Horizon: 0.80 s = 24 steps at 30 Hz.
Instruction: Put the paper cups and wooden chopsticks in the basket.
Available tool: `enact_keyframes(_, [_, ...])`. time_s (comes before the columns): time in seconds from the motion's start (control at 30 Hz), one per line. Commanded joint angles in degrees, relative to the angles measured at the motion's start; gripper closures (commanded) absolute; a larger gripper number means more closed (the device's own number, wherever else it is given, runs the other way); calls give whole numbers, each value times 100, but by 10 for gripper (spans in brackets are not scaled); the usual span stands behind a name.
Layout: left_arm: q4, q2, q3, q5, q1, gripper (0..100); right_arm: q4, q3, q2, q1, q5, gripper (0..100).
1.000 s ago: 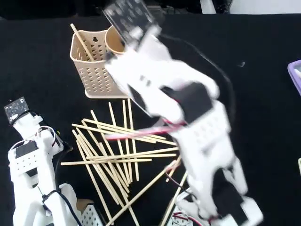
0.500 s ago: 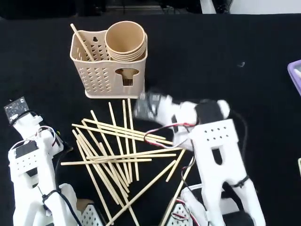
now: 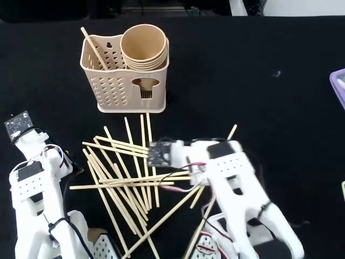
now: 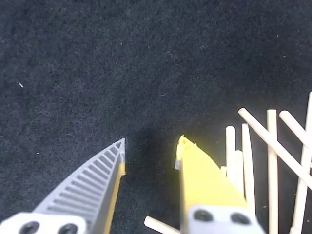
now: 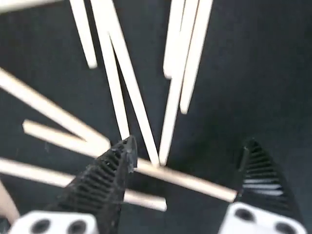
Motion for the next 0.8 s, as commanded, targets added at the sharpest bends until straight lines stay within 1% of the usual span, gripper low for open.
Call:
enact_keyframes(0.0, [-70, -26, -31, 62, -40, 823, -624, -40, 435, -598, -668, 703])
enact_keyframes(0.07, [-70, -26, -22, 62, -48, 823, -1029, -84, 769, -677, -835, 704])
enact_keyframes(0.13, [-70, -26, -22, 62, -48, 823, -1204, -330, 1007, -659, -941, 704])
enact_keyframes(0.27, [-70, -26, -22, 62, -48, 823, -774, -1086, 1112, -659, -1363, 702])
enact_keyframes(0.43, [-70, -26, -22, 62, -48, 823, -712, -1473, 1156, -1037, -1802, 704])
enact_keyframes(0.6, [-70, -26, -22, 62, -48, 823, -1530, -1323, 1349, -1530, -2488, 705])
enact_keyframes(0.77, [-70, -26, -22, 62, -48, 823, -1978, -1596, 2352, -1688, -2629, 705])
